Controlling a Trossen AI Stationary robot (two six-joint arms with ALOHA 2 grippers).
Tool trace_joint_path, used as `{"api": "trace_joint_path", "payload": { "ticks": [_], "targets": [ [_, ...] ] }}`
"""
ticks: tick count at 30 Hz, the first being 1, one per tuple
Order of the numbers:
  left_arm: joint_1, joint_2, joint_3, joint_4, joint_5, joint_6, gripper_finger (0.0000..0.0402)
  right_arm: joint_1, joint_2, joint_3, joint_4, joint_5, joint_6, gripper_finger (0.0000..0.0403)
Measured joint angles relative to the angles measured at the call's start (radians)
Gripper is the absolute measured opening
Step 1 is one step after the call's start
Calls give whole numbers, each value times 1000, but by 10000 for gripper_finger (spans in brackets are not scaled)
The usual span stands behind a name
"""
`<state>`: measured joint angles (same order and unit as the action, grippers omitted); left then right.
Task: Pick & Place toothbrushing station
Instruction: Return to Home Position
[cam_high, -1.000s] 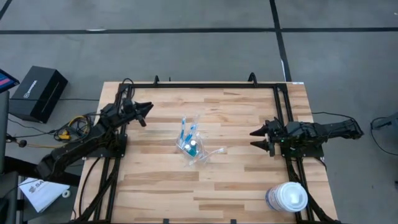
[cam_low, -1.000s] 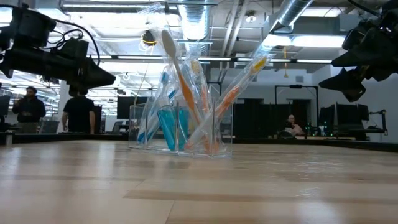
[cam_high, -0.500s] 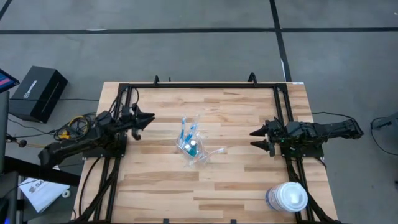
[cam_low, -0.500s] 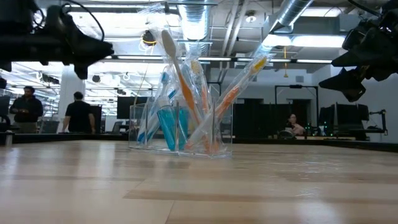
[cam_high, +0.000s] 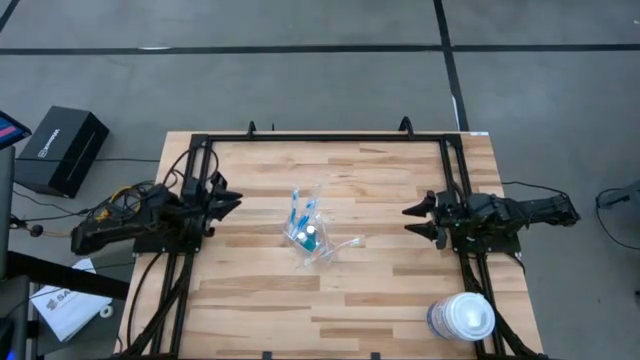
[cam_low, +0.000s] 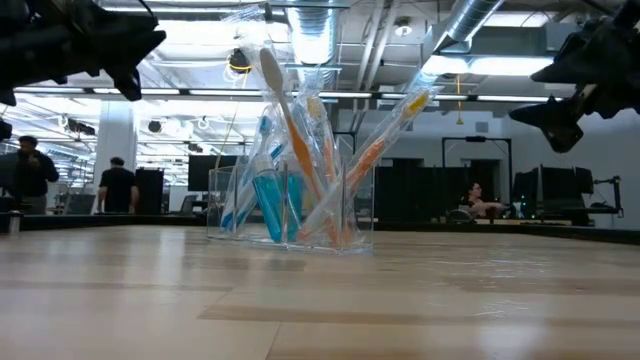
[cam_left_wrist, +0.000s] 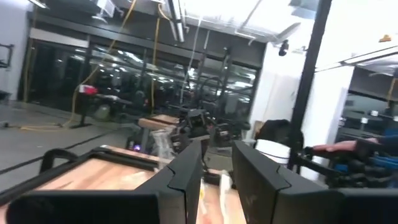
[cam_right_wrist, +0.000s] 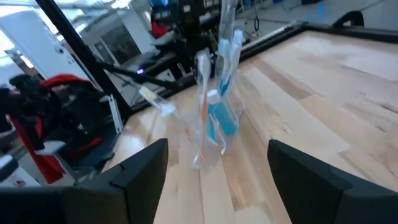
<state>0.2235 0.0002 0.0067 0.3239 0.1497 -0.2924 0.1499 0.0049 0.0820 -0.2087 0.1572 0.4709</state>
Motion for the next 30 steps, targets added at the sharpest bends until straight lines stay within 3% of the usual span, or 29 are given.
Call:
{"api": "trace_joint_path", "payload": {
  "ticks": [8, 13, 30],
  "targets": [
    [-186, 0, 0, 0, 0, 0, 85, 0, -1, -56, 196, 0, 0, 265],
    [-271, 0, 0, 0, 4, 0, 85, 0, 2, -62, 217, 0, 0, 265],
    [-289, 0, 0, 1, 0, 0, 85, 0, 1, -62, 217, 0, 0, 265]
  ]
}}
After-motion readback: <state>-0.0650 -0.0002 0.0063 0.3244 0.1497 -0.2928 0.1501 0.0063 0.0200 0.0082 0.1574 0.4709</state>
